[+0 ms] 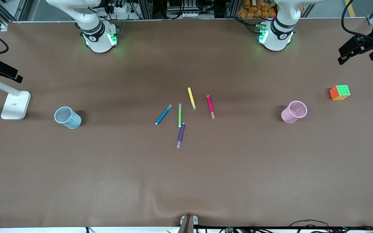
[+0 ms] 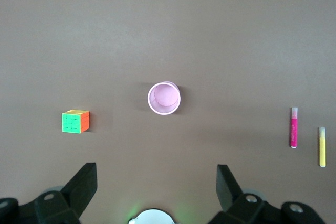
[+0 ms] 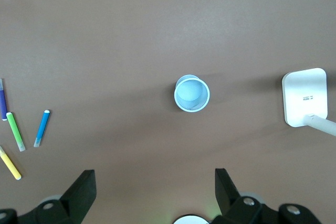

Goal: Place pink and blue markers in matching cups

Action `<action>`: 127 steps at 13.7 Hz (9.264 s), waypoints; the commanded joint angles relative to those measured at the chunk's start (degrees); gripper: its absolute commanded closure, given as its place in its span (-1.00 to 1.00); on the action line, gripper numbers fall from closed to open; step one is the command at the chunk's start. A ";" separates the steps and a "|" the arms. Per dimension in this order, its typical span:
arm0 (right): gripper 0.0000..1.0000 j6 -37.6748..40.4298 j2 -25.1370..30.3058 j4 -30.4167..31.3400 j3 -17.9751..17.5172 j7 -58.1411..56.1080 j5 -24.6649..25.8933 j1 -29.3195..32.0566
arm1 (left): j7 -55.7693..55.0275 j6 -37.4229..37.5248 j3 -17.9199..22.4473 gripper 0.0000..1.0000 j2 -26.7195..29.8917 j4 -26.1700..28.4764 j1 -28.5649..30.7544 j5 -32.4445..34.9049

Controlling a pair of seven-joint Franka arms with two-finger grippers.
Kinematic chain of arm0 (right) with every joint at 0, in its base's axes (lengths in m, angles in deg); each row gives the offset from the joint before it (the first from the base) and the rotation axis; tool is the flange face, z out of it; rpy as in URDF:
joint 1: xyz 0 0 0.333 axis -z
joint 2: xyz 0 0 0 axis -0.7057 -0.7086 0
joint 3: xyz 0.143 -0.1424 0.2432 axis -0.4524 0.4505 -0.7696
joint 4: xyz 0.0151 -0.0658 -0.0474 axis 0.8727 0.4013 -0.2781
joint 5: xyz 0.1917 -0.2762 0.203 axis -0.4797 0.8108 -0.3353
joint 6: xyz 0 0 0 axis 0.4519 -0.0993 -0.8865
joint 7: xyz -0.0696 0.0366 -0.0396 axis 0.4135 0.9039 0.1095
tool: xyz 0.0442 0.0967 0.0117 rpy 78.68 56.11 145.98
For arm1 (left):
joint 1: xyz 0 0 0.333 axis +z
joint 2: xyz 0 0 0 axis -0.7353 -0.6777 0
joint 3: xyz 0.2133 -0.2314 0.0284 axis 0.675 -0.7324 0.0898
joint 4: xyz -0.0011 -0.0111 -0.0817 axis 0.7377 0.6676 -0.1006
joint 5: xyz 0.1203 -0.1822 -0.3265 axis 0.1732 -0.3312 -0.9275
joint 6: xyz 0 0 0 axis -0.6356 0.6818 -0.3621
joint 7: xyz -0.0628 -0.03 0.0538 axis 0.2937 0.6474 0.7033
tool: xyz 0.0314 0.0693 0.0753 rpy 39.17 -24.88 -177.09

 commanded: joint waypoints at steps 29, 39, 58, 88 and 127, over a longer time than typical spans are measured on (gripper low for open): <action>-1.00 -0.32 1.01 0.39 -0.80 -0.61 -1.21 0.39 | 0.57 3.41 -0.22 -1.00 -1.92 -1.56 -0.13 -0.11; -1.00 -0.32 0.40 -0.14 -0.71 -0.52 -2.79 0.83 | -0.57 2.62 -1.88 -1.00 -2.89 -1.30 -0.40 -0.37; -1.00 0.56 -6.11 -0.41 -0.36 -0.08 -3.32 0.83 | -3.19 -1.05 -7.50 -1.00 -4.82 5.20 -0.40 -2.83; -1.00 -9.37 -7.07 -0.85 -0.71 24.61 -1.65 -11.48 | -42.66 -14.50 -14.98 -1.00 -40.50 0.29 -19.46 -7.49; -1.00 -13.58 -5.84 7.59 -0.80 30.68 -1.65 -18.86 | -48.47 -33.67 -13.75 -1.00 -56.85 -0.07 -22.37 -2.84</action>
